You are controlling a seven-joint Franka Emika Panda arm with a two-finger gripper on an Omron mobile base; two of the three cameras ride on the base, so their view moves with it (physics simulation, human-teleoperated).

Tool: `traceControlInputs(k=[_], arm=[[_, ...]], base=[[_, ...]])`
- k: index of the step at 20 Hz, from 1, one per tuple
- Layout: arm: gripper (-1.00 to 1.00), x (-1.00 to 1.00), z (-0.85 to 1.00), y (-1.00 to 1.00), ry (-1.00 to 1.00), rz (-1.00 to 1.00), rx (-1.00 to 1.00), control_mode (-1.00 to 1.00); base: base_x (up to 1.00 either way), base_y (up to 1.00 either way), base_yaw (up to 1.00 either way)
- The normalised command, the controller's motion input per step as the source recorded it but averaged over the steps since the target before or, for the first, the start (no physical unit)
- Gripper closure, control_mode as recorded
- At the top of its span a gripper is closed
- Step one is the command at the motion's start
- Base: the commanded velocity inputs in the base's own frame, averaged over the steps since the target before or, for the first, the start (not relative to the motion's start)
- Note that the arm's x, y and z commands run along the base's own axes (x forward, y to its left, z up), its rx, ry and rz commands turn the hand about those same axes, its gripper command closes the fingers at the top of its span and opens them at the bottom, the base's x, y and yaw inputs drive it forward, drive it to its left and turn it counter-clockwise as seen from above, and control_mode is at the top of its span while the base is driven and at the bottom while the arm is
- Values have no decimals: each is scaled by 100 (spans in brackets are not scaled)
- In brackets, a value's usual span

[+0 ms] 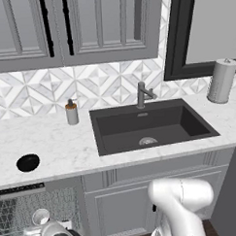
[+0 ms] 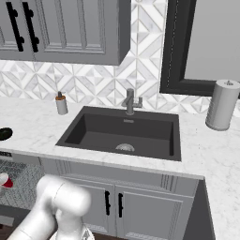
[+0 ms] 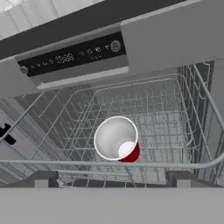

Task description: Pick up the cup and bowl from the counter, place them in the dishwasher, and close the dishwasher door.

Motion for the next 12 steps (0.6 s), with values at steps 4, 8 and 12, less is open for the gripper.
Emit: traceControlInputs(k=[4, 8, 12], arm=[[-100, -9, 89, -21, 0, -5, 0, -100], [-100, -2, 100, -9, 0, -17, 0, -100], [-100, -5, 99, -22, 6, -11, 1, -100]], base=[[0, 0, 0], [0, 0, 0], [0, 0, 0]])
